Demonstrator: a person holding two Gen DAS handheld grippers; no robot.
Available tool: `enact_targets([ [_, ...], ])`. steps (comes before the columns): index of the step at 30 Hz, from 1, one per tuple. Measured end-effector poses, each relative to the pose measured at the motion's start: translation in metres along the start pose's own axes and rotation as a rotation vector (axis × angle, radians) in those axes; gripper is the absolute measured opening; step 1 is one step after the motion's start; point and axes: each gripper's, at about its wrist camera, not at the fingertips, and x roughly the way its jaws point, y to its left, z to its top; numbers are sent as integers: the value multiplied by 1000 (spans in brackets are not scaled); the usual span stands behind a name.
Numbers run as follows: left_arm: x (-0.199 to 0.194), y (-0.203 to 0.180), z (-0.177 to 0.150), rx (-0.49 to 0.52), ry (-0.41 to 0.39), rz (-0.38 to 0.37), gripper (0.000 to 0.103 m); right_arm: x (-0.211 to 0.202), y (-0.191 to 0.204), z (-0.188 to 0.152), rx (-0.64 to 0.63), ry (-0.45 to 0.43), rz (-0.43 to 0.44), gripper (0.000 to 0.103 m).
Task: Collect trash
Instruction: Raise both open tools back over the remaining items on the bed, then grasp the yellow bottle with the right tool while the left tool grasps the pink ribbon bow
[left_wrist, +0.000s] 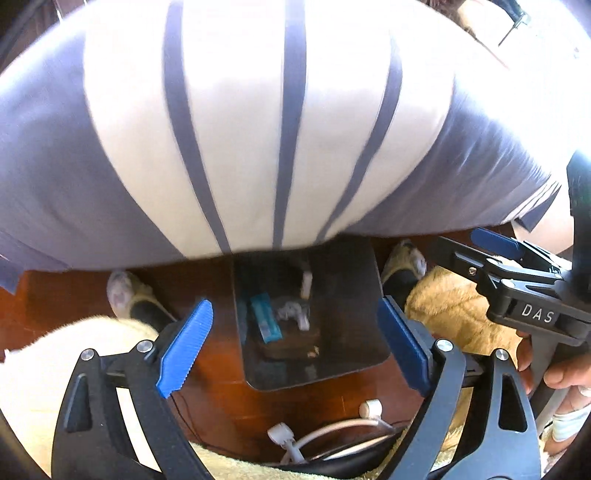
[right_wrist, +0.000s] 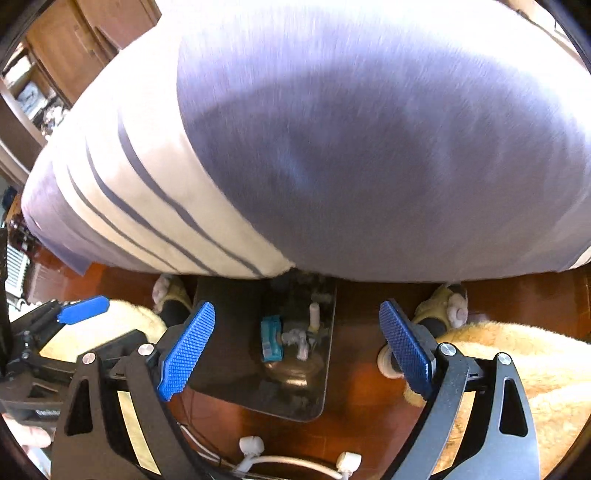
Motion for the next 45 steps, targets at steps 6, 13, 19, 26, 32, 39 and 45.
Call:
enact_targets([
  [6,-47,0,21,2,-135,15,86,-49,-1,21,-14,-143,-11,92],
  [13,-90,0,52,22,-270,44,89,-99,0,54,-53,-304,-30,98],
  [19,-121,4,89,32,-371,77,91,-120,0,86,-86,-389,-59,98],
  [26,-133,8,126,34,-446,121,94,-124,1,128,-112,-420,-92,98],
  [32,-127,20,158,27,-462,133,95,-112,7,158,-137,-416,-115,98],
  [39,-96,35,199,14,-429,134,95,-87,8,196,-134,-410,-121,98],
  [45,-69,33,226,32,-392,113,95,-59,3,232,-109,-400,-132,98],
])
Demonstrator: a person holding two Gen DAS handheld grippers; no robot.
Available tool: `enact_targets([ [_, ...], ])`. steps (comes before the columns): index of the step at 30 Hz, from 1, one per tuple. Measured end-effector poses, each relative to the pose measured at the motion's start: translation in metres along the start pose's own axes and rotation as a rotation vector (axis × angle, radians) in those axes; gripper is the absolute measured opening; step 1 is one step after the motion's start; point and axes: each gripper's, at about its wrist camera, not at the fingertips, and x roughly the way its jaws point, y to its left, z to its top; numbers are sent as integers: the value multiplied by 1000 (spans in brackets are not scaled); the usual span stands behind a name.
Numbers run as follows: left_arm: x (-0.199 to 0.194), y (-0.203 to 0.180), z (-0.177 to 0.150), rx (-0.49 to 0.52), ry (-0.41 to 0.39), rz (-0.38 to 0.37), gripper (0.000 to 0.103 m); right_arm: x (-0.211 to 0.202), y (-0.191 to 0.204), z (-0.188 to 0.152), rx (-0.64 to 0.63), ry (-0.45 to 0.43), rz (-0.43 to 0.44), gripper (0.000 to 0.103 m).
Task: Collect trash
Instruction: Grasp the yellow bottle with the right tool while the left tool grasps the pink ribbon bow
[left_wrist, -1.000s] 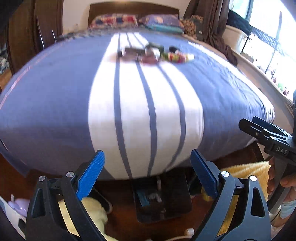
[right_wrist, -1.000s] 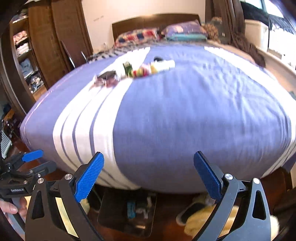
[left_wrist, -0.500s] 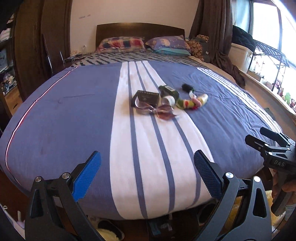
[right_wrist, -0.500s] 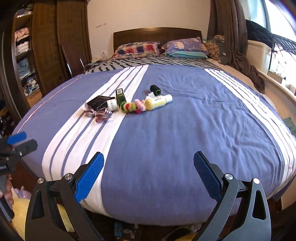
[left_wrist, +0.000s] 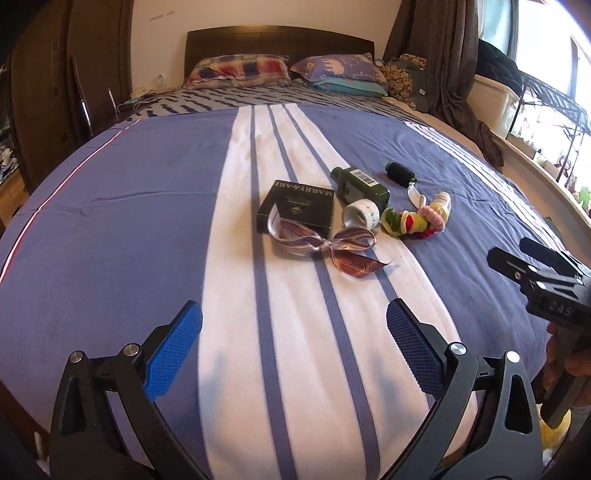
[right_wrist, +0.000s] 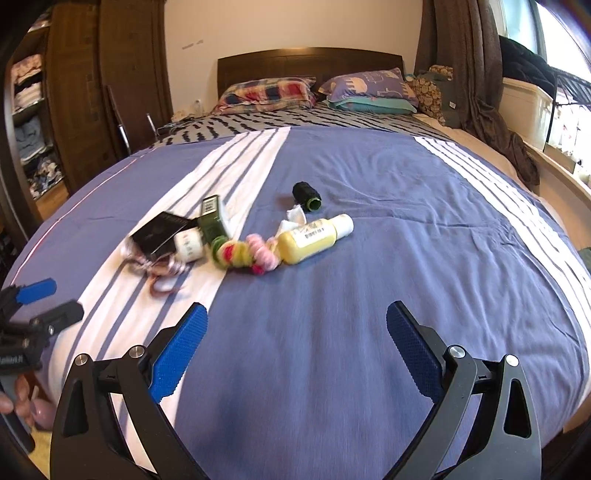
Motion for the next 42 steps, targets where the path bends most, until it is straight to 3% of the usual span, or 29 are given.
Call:
enact_targets([
  [5,22,-10,9,14,17,-38,94,27,-4,17,-3,14,-37,97],
  [9,35,-23,15,36,32,-82,81,41,-8,30,11,12,-54,95],
  [12,51,-30,19,44,58,-87,78,48,-15,37,47,15,-42,91],
  [14,61,-31,22,40,74,-91,73,52,-19,42,65,17,-36,88],
  [18,76,-32,28,43,97,-96,52,69,-18,53,75,39,-31,78],
  [22,82,-31,32,48,97,-87,43,89,-10,57,51,95,-43,67],
  [32,86,-27,35,50,93,-87,35,87,-33,48,95,102,-103,67],
  [35,87,-26,36,41,92,-87,28,94,-38,49,90,111,-92,66],
  [40,90,-18,38,16,95,-98,11,109,-31,53,53,138,-52,54],
  [42,90,-17,38,14,96,-96,4,113,-27,55,35,143,-39,43],
])
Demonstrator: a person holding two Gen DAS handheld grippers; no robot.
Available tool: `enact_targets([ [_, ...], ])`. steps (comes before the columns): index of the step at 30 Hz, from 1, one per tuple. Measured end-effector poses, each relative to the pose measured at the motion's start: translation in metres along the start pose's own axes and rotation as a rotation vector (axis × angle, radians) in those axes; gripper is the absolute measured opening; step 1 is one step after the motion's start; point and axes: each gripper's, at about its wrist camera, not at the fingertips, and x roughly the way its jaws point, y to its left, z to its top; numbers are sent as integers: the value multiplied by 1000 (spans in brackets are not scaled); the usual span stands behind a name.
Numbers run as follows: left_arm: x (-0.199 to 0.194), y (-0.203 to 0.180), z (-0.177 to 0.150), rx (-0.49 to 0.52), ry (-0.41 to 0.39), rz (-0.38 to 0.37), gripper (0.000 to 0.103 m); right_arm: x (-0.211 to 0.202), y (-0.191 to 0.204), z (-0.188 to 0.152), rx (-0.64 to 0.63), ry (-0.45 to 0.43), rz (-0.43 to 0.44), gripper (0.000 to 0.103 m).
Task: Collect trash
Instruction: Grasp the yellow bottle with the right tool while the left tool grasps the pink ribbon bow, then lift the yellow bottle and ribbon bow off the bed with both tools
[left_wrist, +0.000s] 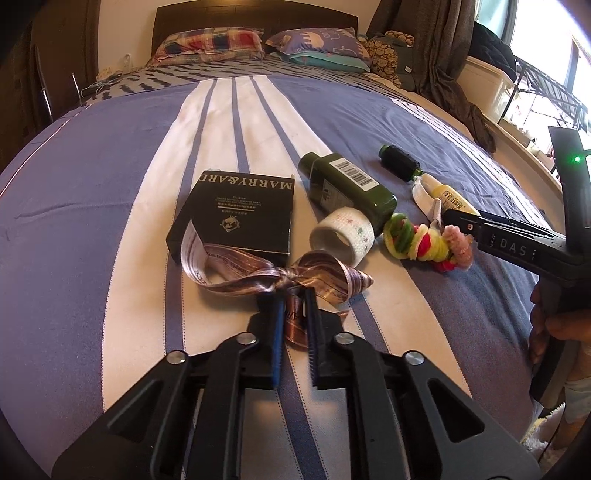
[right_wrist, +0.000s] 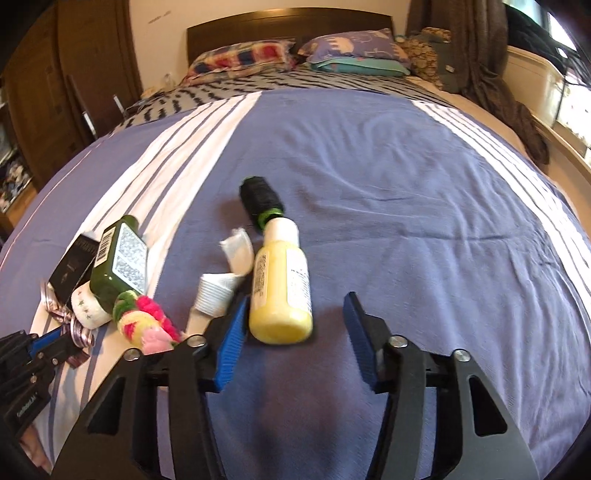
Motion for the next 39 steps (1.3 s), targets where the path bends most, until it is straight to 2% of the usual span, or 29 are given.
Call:
enact_targets([
  [1,0,0,0,1,0,0,3,1,2,1,-9,1,7,32],
  [6,-6,-2,-4,12,-2,21,0,-9,7,-4,-26,-26,22,32],
  [11,-27,-6,-25,3,5,24,0,-32,4,-22,-33,-51,-29,32],
  [19,-72,-20,-73,6,7,0,0,-79,-9,-83,-30,-38,-50,32],
  [28,-115,-39,-119,5,-5,-34,0,-136,0,-144,-51,-47,-11,32],
  [39,-155,-56,-161,20,-25,-40,0,-187,15,-191,-78,-80,36,32],
])
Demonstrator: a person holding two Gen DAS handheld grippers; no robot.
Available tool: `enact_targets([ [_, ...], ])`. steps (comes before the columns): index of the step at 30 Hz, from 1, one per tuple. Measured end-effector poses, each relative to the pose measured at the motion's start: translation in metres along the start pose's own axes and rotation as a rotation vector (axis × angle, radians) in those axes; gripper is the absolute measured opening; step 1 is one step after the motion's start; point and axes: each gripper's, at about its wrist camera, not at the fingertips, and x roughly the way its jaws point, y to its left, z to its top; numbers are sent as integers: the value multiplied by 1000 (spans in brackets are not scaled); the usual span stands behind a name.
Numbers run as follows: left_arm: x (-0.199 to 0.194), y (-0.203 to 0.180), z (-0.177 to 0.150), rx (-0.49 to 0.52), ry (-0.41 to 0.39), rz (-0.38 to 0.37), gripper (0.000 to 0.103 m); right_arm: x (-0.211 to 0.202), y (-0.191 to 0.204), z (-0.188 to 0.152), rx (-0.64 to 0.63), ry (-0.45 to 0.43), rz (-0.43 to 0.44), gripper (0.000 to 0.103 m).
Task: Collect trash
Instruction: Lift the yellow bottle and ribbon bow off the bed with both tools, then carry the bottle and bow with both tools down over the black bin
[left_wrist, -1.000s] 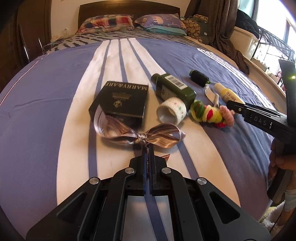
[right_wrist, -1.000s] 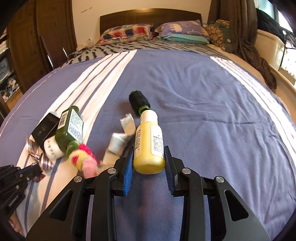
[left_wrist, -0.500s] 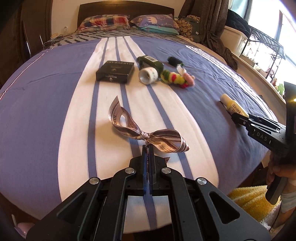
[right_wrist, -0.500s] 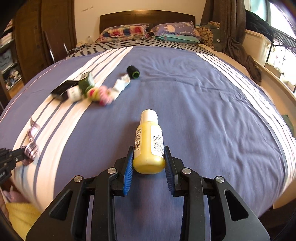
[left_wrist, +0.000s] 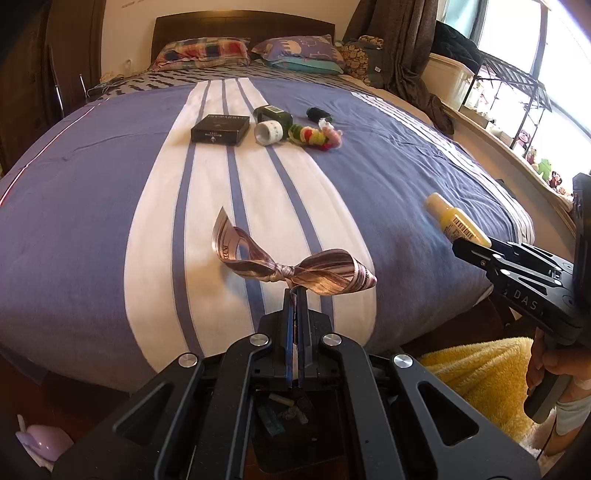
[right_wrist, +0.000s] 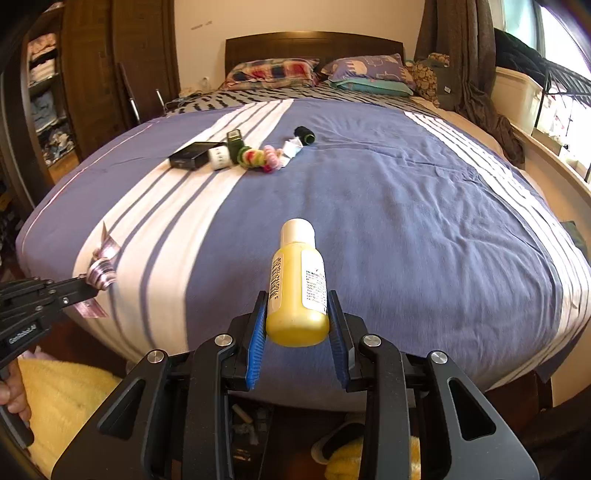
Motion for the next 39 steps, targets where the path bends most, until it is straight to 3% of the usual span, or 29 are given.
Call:
enact_targets([
  [8,-21,-8,-28,17,1,-7,0,-32,15,-28,-13,-9,76,32],
  [15,-12,-12,-61,13,64,-21,0,-30,23,-61,-21,56,112,32],
  [26,26,-5,-107,-35,185,-52,0,11,40,-113,-36,221,166,32],
  [32,52,1,-129,-52,256,-56,0,30,48,-130,-37,280,172,32],
  [39,87,11,-151,-85,356,-93,0,66,56,-148,-27,408,198,32],
])
